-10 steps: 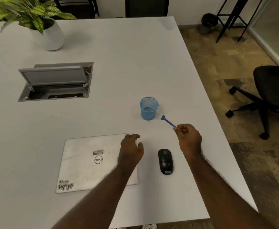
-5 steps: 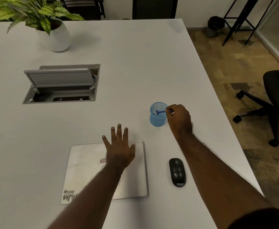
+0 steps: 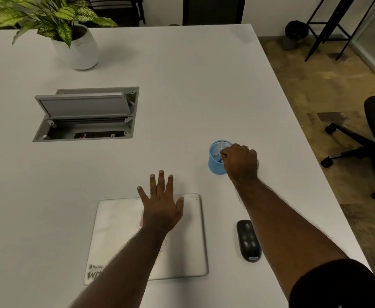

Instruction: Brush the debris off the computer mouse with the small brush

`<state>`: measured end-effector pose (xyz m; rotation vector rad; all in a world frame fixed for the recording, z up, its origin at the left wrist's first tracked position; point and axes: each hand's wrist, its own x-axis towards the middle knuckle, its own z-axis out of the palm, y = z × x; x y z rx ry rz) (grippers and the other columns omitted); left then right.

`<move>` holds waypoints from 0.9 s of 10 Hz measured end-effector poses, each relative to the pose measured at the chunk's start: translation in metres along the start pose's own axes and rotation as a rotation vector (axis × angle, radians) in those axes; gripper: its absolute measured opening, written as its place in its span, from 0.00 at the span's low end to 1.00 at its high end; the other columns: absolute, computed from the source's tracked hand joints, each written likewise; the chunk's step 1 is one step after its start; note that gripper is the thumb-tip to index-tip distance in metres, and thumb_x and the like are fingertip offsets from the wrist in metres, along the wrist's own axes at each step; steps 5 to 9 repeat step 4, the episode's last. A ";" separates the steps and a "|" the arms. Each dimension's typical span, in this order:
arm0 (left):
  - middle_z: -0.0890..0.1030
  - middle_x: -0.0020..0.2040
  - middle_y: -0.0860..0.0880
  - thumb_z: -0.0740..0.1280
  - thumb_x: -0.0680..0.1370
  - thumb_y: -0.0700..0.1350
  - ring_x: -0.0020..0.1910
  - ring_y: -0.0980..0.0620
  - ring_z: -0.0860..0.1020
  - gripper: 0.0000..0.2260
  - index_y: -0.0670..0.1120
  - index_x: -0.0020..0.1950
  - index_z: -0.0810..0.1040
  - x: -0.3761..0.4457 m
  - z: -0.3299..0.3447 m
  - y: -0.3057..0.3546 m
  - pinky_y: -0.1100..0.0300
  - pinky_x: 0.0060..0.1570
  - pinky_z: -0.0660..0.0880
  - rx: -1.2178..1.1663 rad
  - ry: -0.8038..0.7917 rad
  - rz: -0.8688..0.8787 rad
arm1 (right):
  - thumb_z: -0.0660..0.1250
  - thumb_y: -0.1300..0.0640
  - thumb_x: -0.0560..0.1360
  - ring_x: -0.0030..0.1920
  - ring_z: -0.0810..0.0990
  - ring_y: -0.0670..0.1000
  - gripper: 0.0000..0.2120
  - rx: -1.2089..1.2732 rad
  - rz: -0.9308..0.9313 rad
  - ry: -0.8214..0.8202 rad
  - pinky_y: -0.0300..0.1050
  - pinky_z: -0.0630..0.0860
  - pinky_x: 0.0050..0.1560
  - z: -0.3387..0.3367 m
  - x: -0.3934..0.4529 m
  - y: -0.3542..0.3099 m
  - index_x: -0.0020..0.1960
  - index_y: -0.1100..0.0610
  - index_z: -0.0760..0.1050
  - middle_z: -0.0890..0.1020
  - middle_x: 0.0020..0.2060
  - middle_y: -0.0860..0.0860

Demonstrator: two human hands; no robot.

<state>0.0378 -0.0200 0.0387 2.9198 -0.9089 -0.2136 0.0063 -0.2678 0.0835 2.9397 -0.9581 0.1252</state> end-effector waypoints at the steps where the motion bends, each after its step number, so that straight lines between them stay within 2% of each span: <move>1: 0.61 0.77 0.40 0.48 0.79 0.60 0.75 0.36 0.60 0.30 0.45 0.76 0.62 0.001 0.001 -0.002 0.27 0.64 0.59 0.018 0.008 -0.001 | 0.74 0.57 0.66 0.34 0.78 0.58 0.02 0.037 -0.047 0.005 0.45 0.61 0.35 0.001 0.000 0.001 0.39 0.51 0.84 0.82 0.34 0.53; 2: 0.63 0.77 0.40 0.52 0.77 0.60 0.75 0.36 0.61 0.30 0.45 0.75 0.64 0.001 -0.001 -0.002 0.27 0.64 0.59 0.036 0.015 -0.015 | 0.66 0.50 0.76 0.46 0.78 0.58 0.10 0.091 -0.058 -0.044 0.49 0.66 0.43 0.002 -0.003 0.002 0.52 0.50 0.83 0.83 0.47 0.54; 3: 0.63 0.76 0.41 0.52 0.76 0.60 0.75 0.37 0.62 0.30 0.45 0.75 0.64 0.001 -0.012 -0.004 0.27 0.64 0.59 0.024 0.014 -0.024 | 0.65 0.45 0.76 0.54 0.76 0.56 0.16 0.197 -0.021 -0.095 0.49 0.67 0.49 -0.007 -0.004 0.003 0.61 0.48 0.78 0.81 0.57 0.51; 4: 0.63 0.76 0.41 0.53 0.76 0.60 0.75 0.37 0.62 0.31 0.45 0.75 0.64 -0.006 -0.022 -0.004 0.27 0.64 0.60 -0.008 0.072 -0.026 | 0.65 0.43 0.75 0.55 0.76 0.54 0.18 0.320 0.004 -0.035 0.49 0.67 0.50 -0.023 -0.016 0.007 0.61 0.49 0.77 0.80 0.57 0.50; 9: 0.63 0.76 0.41 0.53 0.76 0.60 0.75 0.37 0.62 0.31 0.45 0.75 0.64 -0.006 -0.022 -0.004 0.27 0.64 0.60 -0.008 0.072 -0.026 | 0.65 0.43 0.75 0.55 0.76 0.54 0.18 0.320 0.004 -0.035 0.49 0.67 0.50 -0.023 -0.016 0.007 0.61 0.49 0.77 0.80 0.57 0.50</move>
